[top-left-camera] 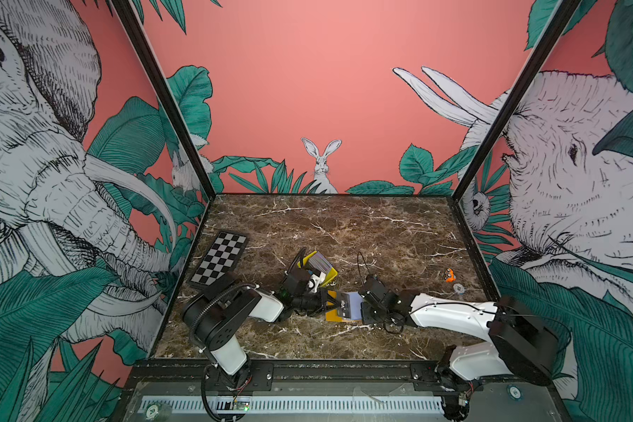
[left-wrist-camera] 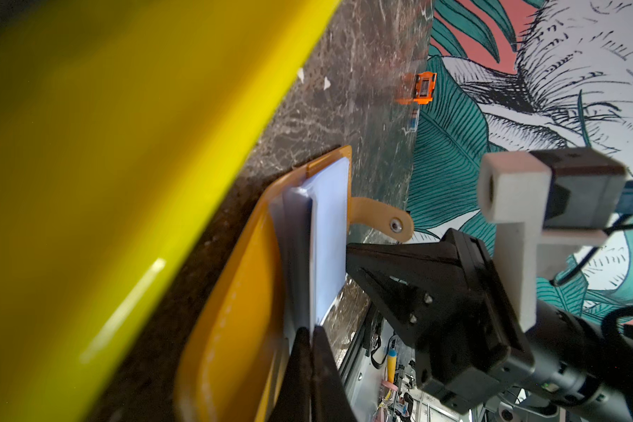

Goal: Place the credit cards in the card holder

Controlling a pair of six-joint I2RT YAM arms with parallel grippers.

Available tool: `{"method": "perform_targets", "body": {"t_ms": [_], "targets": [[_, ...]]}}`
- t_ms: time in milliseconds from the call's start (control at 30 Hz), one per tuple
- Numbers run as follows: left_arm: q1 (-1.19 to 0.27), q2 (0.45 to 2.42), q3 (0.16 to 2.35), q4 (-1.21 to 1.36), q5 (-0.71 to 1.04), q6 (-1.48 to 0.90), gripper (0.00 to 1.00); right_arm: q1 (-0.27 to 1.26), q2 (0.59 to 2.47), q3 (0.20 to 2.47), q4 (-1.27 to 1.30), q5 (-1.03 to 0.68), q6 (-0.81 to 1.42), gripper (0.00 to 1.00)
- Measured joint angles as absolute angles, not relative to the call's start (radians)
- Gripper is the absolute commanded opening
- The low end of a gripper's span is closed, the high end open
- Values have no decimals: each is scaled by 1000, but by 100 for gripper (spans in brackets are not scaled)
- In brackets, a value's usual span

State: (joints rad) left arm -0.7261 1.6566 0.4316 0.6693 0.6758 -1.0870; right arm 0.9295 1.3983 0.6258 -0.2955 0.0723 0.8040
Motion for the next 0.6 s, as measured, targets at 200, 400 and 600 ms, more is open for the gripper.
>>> {"method": "perform_targets", "body": {"t_ms": [200,400,600], "targets": [[-735,1654,440,645,656,-1077,0,929,1368,613,-297,56,804,2],[-746,1620,458,576,631,-1052,0,929,1337,576,-294,38,804,2],[-766,1617,460,566,596,-1048,0,937,1336,573,-289,23,804,2]]}}
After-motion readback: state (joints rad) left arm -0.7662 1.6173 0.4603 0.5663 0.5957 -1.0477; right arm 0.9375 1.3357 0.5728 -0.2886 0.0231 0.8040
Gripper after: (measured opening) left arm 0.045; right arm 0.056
